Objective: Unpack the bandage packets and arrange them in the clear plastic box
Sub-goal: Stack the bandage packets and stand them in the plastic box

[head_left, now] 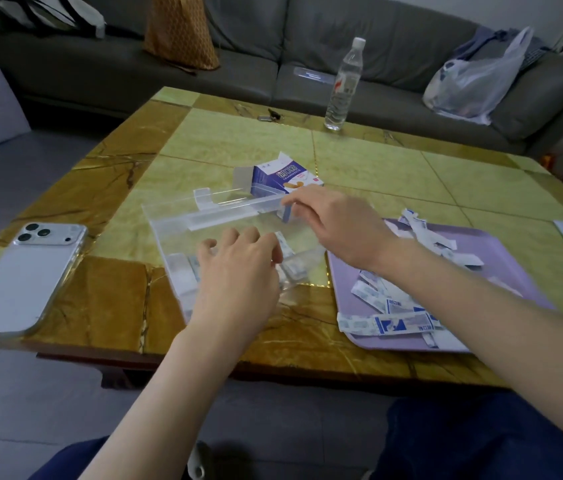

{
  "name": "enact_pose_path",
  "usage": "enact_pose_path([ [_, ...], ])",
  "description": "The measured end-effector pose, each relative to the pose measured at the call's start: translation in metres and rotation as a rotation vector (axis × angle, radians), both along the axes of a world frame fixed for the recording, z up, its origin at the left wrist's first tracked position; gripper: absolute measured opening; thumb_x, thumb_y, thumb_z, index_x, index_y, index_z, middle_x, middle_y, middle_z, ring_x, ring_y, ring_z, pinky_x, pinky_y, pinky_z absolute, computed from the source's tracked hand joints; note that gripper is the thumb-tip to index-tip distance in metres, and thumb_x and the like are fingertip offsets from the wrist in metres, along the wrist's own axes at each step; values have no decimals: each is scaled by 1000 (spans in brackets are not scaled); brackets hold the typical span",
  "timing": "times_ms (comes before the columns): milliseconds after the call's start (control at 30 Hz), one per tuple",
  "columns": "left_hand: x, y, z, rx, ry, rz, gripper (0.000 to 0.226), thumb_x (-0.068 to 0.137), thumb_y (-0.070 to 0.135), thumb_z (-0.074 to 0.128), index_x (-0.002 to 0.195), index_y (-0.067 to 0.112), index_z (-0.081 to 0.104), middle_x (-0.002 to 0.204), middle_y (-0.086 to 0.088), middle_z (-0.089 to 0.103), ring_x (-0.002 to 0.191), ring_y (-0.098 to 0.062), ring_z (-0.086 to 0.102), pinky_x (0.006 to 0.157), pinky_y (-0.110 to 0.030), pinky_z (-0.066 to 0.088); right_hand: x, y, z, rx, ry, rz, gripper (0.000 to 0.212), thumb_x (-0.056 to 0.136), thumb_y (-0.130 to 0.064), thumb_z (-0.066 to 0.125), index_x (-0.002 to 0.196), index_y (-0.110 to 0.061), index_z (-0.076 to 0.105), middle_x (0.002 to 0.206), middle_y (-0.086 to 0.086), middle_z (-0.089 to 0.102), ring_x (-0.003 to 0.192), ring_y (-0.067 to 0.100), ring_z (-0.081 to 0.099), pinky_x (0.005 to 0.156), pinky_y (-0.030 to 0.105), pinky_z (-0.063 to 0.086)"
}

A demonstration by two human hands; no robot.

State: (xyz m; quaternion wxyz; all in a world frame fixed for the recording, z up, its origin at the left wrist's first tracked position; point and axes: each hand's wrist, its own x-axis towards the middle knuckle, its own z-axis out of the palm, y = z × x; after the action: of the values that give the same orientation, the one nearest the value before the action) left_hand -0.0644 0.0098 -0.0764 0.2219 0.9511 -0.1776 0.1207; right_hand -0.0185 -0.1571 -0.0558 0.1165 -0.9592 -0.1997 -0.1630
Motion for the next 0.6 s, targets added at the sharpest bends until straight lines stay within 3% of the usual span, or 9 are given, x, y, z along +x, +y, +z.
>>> enact_pose_path([
  [67, -2, -13, -1, -65, -99, -55, 20, 80, 6, 56, 93, 20, 60, 94, 2, 56, 97, -25, 48, 81, -35, 29, -20, -16, -8, 91, -142, -42, 24, 99, -23, 39, 108, -16, 60, 100, -5, 65, 85, 16, 60, 63, 27, 44],
  [133, -4, -30, -3, -133, -174, -153, 19, 73, 5, 58, 87, 18, 61, 87, -1, 57, 87, -27, 50, 75, -33, 32, -37, -36, -18, 108, -116, -142, 22, 99, -23, 39, 107, -16, 59, 98, -4, 64, 84, 16, 58, 63, 30, 43],
  [233, -9, -53, -12, -98, -148, -305, 11, 81, 15, 59, 91, 17, 61, 89, -1, 57, 87, -27, 52, 72, -37, 41, -54, -71, -37, 111, 120, -250, 21, 99, -28, 41, 104, -20, 59, 102, -7, 63, 90, 14, 58, 72, 36, 49],
  [300, -13, -67, -21, -12, -56, -369, 19, 90, 28, 55, 106, 18, 58, 103, -1, 54, 100, -25, 48, 83, -35, 37, -62, -94, -44, 152, 346, -291, 23, 94, -37, 48, 105, -22, 61, 101, -8, 62, 93, 12, 57, 82, 38, 48],
  [367, -14, -80, -32, 88, 6, -396, 35, 93, 42, 46, 121, 21, 50, 117, 1, 49, 112, -21, 41, 92, -32, 31, -72, -114, -48, 144, 536, -321, 36, 84, -44, 61, 115, -25, 59, 108, -11, 56, 102, 9, 52, 91, 32, 44],
  [433, -15, -93, -39, 198, 46, -411, 45, 93, 48, 43, 128, 20, 43, 124, -1, 47, 117, -22, 38, 96, -32, 29, -83, -129, -50, 131, 631, -341, 62, 72, -46, 73, 127, -30, 50, 114, -15, 44, 110, 5, 43, 96, 26, 38],
  [600, -13, -118, -47, 408, 90, -403, 51, 86, 45, 55, 124, 13, 42, 125, -6, 48, 119, -26, 35, 97, -33, 27, -93, -138, -59, 152, 595, -394, 88, 62, -46, 80, 138, -31, 38, 120, -15, 38, 115, 8, 40, 96, 28, 37],
])
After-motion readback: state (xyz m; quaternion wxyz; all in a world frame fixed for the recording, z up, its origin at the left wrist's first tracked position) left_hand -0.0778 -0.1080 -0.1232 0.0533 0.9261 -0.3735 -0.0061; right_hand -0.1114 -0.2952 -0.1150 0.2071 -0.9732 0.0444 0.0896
